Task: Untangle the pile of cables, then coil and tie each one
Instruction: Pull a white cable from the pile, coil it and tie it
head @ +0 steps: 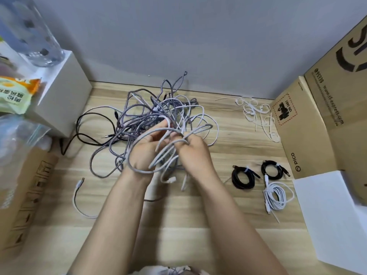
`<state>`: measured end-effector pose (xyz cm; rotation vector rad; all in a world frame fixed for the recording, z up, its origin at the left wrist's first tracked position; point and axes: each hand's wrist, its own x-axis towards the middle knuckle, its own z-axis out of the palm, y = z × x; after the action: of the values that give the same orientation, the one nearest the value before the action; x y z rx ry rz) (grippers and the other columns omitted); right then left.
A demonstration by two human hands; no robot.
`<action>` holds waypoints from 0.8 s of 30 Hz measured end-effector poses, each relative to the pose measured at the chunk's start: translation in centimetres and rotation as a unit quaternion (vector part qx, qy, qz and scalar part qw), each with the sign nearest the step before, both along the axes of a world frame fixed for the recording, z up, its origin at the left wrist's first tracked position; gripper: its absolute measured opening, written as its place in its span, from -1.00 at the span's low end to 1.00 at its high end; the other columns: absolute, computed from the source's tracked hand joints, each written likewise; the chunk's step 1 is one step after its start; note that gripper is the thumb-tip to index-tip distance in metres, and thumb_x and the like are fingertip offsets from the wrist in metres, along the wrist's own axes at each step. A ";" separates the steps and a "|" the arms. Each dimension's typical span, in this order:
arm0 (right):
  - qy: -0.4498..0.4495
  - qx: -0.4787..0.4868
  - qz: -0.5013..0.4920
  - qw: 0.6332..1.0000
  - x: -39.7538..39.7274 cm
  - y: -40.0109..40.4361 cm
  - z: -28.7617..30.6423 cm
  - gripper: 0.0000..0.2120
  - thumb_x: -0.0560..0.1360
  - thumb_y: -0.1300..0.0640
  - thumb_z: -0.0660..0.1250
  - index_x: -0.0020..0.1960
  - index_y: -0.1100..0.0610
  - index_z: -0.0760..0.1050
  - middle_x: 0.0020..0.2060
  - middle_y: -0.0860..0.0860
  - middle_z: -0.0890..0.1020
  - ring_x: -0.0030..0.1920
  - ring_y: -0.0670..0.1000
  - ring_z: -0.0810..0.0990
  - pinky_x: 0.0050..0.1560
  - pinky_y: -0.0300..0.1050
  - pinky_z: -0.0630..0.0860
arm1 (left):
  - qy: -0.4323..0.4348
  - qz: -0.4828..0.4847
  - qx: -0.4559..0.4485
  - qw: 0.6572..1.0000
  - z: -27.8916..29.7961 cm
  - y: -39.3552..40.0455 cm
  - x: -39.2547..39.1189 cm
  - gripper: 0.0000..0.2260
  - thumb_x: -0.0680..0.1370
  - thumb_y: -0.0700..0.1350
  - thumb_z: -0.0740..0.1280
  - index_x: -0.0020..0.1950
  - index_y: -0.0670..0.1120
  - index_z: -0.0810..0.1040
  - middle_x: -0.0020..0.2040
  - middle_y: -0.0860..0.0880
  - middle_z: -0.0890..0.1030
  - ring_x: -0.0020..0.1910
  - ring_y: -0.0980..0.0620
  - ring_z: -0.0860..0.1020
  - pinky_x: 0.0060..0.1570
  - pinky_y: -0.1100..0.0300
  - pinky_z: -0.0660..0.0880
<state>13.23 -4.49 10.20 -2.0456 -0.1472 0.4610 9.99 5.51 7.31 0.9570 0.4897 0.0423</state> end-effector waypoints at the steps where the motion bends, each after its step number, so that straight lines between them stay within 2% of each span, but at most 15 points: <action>1: -0.016 -0.019 0.005 1.000 0.2 0.5 -0.8 -0.61 0.40 -0.17 0.19 -0.12 0.14 0.55 -0.15 0.14 0.65 -0.06 0.18 0.58 -0.05 0.03 0.48 | -0.002 0.002 -0.001 1.000 0.0 -0.3 -0.1 -0.53 0.46 -0.47 0.19 0.34 -0.18 0.43 -0.11 -0.09 0.64 -0.26 0.05 0.61 -0.23 0.25 0.56; 3: -0.032 -0.074 0.019 0.997 0.7 1.3 -2.4 -0.67 0.48 -0.09 0.19 -0.09 0.17 0.52 -0.12 0.18 0.62 -0.06 0.20 0.55 -0.05 0.07 0.48 | -0.005 0.008 -0.008 1.000 0.3 -0.6 -0.2 -0.60 0.50 -0.47 0.15 0.26 -0.16 0.47 -0.18 -0.05 0.67 -0.28 0.09 0.63 -0.23 0.29 0.56; 5: -0.031 -0.106 0.025 0.994 0.2 2.0 -3.9 -0.62 0.47 -0.14 0.12 0.04 0.08 0.55 -0.15 0.17 0.56 -0.10 0.19 0.53 -0.14 0.17 0.45 | 0.011 0.009 -0.018 1.000 0.6 -0.5 0.1 -0.68 0.56 -0.43 0.08 0.11 -0.15 0.54 -0.33 -0.01 0.65 -0.41 0.14 0.60 -0.39 0.35 0.54; 7: -0.018 -0.091 0.047 0.995 0.3 2.5 -5.8 -0.61 0.47 -0.17 0.06 0.14 -0.10 0.53 -0.16 0.19 0.44 -0.09 0.19 0.56 -0.20 0.29 0.40 | 0.043 0.000 -0.032 0.999 0.6 0.5 0.9 -0.54 0.62 -0.34 -0.01 -0.15 -0.06 0.66 -0.41 -0.02 0.62 -0.50 0.14 0.57 -0.53 0.36 0.47; 9: -0.022 -0.061 0.032 0.997 0.3 2.2 -3.5 -0.70 0.38 -0.12 0.14 -0.09 -0.01 0.56 -0.24 0.14 0.57 -0.16 0.16 0.56 -0.19 0.11 0.46 | 0.067 0.004 -0.079 0.995 0.5 1.6 1.8 -0.40 0.65 -0.25 -0.04 -0.40 -0.08 0.67 -0.42 -0.03 0.63 -0.48 0.12 0.59 -0.50 0.31 0.51; 10: -0.028 -0.049 0.048 0.997 0.2 1.7 -2.0 -0.73 0.32 -0.10 0.16 -0.20 0.02 0.54 -0.31 0.09 0.59 -0.19 0.16 0.55 -0.19 0.04 0.47 | 0.075 0.006 -0.130 0.989 0.5 2.1 2.2 -0.41 0.65 -0.23 -0.01 -0.45 -0.12 0.65 -0.42 -0.04 0.63 -0.46 0.10 0.60 -0.44 0.28 0.55; 12: -0.054 -0.043 0.085 0.994 0.1 0.2 0.3 -0.74 0.25 -0.10 0.19 -0.29 0.07 0.50 -0.40 0.01 0.53 -0.23 0.14 0.53 -0.19 0.02 0.50 | 0.058 0.025 -0.237 0.969 0.1 3.0 3.0 -0.53 0.59 -0.23 0.10 -0.45 -0.16 0.60 -0.42 -0.04 0.58 -0.44 0.08 0.57 -0.31 0.28 0.57; 14: -0.037 -0.018 0.112 0.993 -0.5 0.3 1.0 -0.80 0.22 -0.08 0.23 -0.35 0.02 0.54 -0.44 -0.03 0.51 -0.30 0.10 0.49 -0.22 0.01 0.50 | 0.038 0.061 -0.302 0.951 -0.8 4.0 3.9 -0.64 0.60 -0.17 0.11 -0.35 -0.10 0.53 -0.41 0.01 0.50 -0.42 0.11 0.50 -0.25 0.27 0.48; 16: -0.023 0.001 0.125 0.992 -1.2 0.0 2.0 -0.86 0.22 -0.02 0.25 -0.48 0.00 0.46 -0.51 -0.03 0.40 -0.37 0.04 0.37 -0.32 -0.07 0.38 | 0.057 0.062 -0.281 0.956 -1.8 5.7 5.2 -0.67 0.65 -0.12 0.03 -0.29 0.02 0.40 -0.42 0.09 0.46 -0.43 0.16 0.46 -0.30 0.30 0.43; 19: -0.032 0.088 0.163 0.982 -1.9 -1.9 5.1 -0.79 0.28 0.08 0.30 -0.45 0.15 0.35 -0.54 -0.07 0.29 -0.42 -0.09 0.26 -0.41 -0.20 0.23 | 0.092 0.075 -0.240 0.964 -3.2 8.3 6.7 -0.68 0.67 -0.08 0.01 -0.28 0.03 0.33 -0.47 0.11 0.42 -0.47 0.19 0.42 -0.34 0.38 0.44; 21: -0.022 0.148 0.190 0.970 -2.1 -3.1 6.9 -0.73 0.33 0.18 0.33 -0.48 0.14 0.31 -0.55 -0.10 0.27 -0.46 -0.15 0.21 -0.47 -0.27 0.20 | 0.095 0.100 -0.242 0.960 -3.5 9.5 7.1 -0.69 0.66 -0.07 0.02 -0.27 0.02 0.33 -0.51 0.10 0.41 -0.53 0.19 0.42 -0.46 0.42 0.43; 23: -0.017 0.185 0.204 0.961 -1.9 -3.8 8.1 -0.71 0.37 0.25 0.33 -0.48 0.14 0.34 -0.56 -0.12 0.27 -0.47 -0.19 0.21 -0.48 -0.35 0.18 | 0.106 0.122 -0.234 0.959 -3.8 10.3 7.6 -0.69 0.66 -0.04 0.02 -0.27 0.01 0.31 -0.53 0.10 0.42 -0.56 0.17 0.42 -0.51 0.42 0.40; 24: -0.015 0.194 0.195 0.961 -1.7 -4.0 8.3 -0.74 0.38 0.25 0.33 -0.46 0.20 0.38 -0.56 -0.12 0.28 -0.46 -0.19 0.23 -0.47 -0.36 0.19 | 0.110 0.127 -0.224 0.960 -3.8 10.5 7.6 -0.70 0.66 -0.02 0.03 -0.27 0.01 0.31 -0.53 0.11 0.42 -0.55 0.17 0.43 -0.47 0.41 0.40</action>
<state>11.54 -8.46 18.46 -1.6354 -0.6188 0.5917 17.64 15.98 3.50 0.4509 0.7887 0.0531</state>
